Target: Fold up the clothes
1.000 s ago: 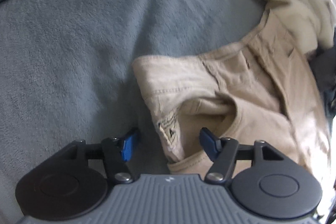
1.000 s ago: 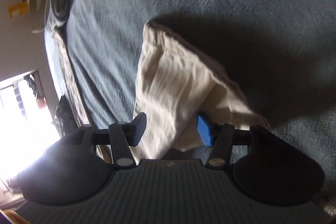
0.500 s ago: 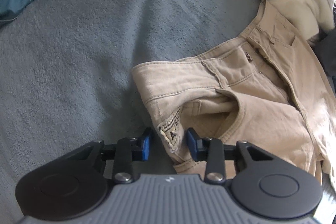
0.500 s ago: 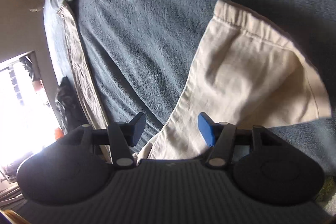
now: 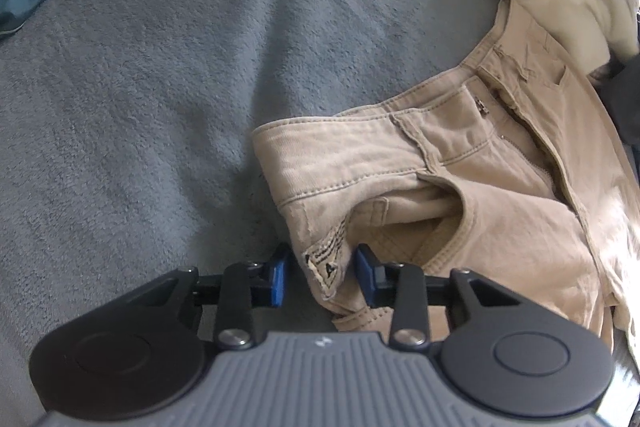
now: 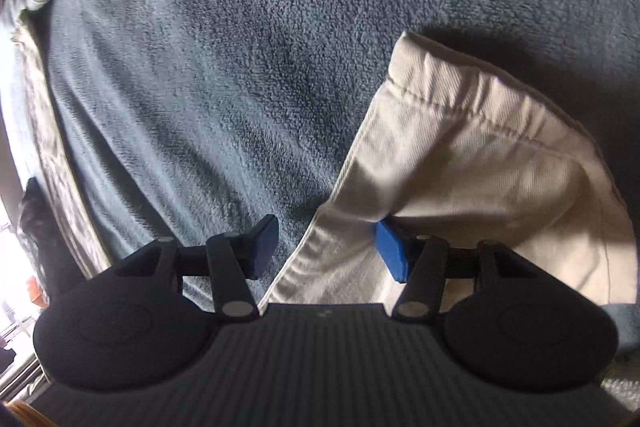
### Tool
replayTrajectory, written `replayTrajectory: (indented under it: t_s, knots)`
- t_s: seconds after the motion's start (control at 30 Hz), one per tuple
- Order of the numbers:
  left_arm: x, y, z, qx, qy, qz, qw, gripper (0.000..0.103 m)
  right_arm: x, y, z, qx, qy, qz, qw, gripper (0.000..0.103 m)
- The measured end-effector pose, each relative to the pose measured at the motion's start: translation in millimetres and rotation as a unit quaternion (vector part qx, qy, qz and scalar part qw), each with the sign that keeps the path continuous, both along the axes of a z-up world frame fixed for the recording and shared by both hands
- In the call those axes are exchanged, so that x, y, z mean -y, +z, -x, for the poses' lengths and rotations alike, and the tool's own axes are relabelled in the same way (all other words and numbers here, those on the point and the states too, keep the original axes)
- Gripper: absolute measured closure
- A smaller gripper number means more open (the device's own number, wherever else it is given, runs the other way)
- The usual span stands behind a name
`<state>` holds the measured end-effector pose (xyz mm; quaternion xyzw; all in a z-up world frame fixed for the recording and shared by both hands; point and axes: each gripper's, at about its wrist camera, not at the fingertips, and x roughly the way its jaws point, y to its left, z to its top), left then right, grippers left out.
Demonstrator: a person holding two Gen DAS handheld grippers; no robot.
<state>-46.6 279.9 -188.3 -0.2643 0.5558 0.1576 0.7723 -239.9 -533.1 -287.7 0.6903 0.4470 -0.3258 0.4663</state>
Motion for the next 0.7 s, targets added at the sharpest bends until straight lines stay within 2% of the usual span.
replayTrajectory:
  t_s: [0.13, 0.27, 0.3, 0.33, 0.37, 0.53, 0.7]
  knots:
    - [5, -8, -4, 0.002, -0.002, -0.003, 1.0, 0.066, 2, 2, -22, -0.038, 0.034, 0.007, 0.999, 0.051]
    - [5, -10, -2, 0.003, -0.001, -0.003, 1.0, 0.066, -5, 16, -32, -0.056, 0.061, 0.042, 0.996, 0.074]
    - [5, -9, -1, 0.003, -0.001, -0.003, 1.0, 0.066, -5, 24, -34, -0.047, 0.064, 0.054, 0.995, 0.078]
    - [5, -9, 0, 0.003, -0.001, -0.002, 1.0, 0.066, -5, 32, -37, -0.038, 0.066, 0.066, 0.995, 0.091]
    - [5, -9, 0, 0.003, -0.002, -0.003, 1.0, 0.066, -6, 40, -40, -0.029, 0.069, 0.079, 0.994, 0.095]
    - [7, -9, 2, 0.002, -0.004, -0.009, 0.9999, 0.066, -7, 81, -53, 0.016, 0.081, 0.14, 0.987, 0.098]
    - [7, -4, 3, -0.005, 0.007, -0.003, 1.0, 0.067, 8, 133, -94, 0.13, 0.087, 0.203, 0.967, 0.099]
